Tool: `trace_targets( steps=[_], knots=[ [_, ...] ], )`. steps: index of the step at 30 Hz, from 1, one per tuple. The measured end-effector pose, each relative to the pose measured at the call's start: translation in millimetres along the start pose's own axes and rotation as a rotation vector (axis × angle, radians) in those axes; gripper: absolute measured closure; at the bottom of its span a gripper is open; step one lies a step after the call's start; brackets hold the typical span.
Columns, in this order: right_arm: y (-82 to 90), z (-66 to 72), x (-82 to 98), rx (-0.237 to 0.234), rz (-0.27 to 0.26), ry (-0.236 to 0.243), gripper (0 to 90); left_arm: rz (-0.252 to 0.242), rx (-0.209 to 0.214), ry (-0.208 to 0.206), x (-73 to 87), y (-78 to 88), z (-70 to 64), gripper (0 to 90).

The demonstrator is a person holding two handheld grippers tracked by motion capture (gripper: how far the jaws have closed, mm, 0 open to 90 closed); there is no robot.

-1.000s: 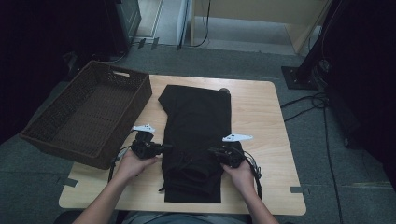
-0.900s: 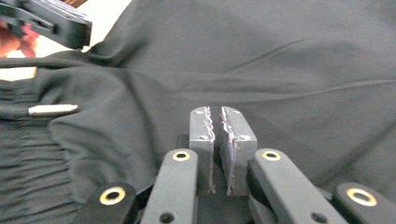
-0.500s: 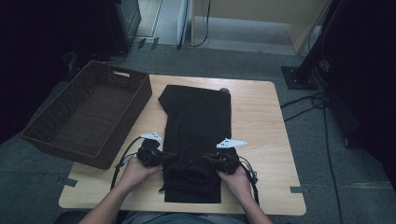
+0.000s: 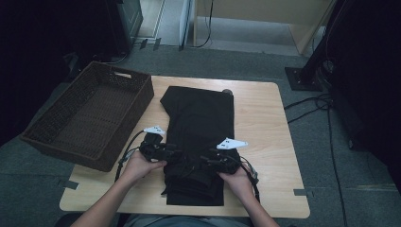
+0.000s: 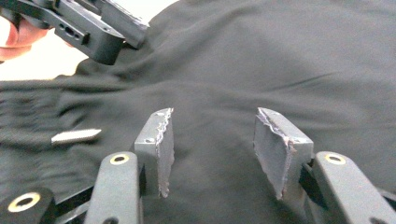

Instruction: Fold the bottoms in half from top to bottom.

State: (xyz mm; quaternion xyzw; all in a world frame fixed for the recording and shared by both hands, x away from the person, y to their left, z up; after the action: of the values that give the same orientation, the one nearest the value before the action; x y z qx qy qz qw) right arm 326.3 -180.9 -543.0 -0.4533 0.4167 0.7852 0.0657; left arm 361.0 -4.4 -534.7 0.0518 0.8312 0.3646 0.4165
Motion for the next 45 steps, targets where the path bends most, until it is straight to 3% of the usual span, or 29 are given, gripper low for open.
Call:
trace_targets(
  steps=[5,9,13,16,19,25,30,32,36,38,42,43,45],
  knots=[
    [-2.7,-18.4,-14.6,0.03,-0.007,0.004,50.2,-0.015,-0.015,0.002,-18.2,-6.5,13.9,49.8],
    [-9.8,-33.5,-26.3,0.052,-0.01,0.003,53.1,0.004,-0.029,0.022,-30.5,-13.6,25.7,51.2],
    [-19.1,-57.0,-35.2,0.067,-0.002,-0.055,58.3,-0.003,-0.024,0.015,-39.5,-16.5,34.7,53.4],
    [-27.9,-71.6,-39.6,0.094,0.016,-0.066,62.1,0.002,-0.049,0.004,-47.5,-23.1,44.8,53.3],
    [-36.9,-78.4,-45.5,0.091,0.017,-0.083,65.5,-0.001,-0.062,0.005,-55.7,-32.3,54.9,53.4],
    [-52.8,-87.5,-44.8,0.106,0.042,-0.122,65.3,0.015,-0.064,0.003,-54.3,-48.6,62.4,55.8],
    [-56.3,-88.8,-40.8,0.119,0.054,-0.105,65.1,0.028,-0.047,-0.002,-49.0,-54.9,63.3,53.7],
    [-56.4,-88.8,-40.2,0.121,0.048,-0.096,64.7,0.027,-0.036,-0.007,-48.9,-55.3,62.0,50.7],
    [-56.4,-87.8,-38.4,0.13,0.025,-0.077,64.6,0.023,0.023,-0.015,-47.9,-55.7,58.5,36.0],
    [-56.2,-87.4,-37.4,0.139,0.013,-0.073,64.6,0.021,0.017,-0.005,-48.4,-56.0,58.4,35.3],
    [-56.2,-87.3,-36.6,0.137,0.0,-0.07,64.7,0.016,-0.033,-0.006,-47.8,-54.9,61.0,46.0],
    [-56.1,-87.4,-36.6,0.136,-0.002,-0.071,64.7,-0.003,-0.073,-0.006,-46.2,-53.5,63.1,49.9],
    [-55.9,-87.5,-36.4,0.134,-0.005,-0.077,64.7,-0.004,-0.056,-0.007,-45.3,-52.7,64.4,53.7]
  ],
)
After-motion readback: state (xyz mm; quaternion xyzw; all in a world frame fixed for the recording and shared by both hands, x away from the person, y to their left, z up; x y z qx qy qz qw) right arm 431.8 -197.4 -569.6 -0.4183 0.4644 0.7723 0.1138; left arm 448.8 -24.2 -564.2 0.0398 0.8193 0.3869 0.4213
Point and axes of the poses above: each handheld gripper's, and its own axes: y roughly backward along the jaws, x roughly out of its underside, z roughly to its left, the point moved 8 cm from there along -y, roughly forward along the jaws, and after that the axes turned 2 degrees about -x, right-handed, at the moved point
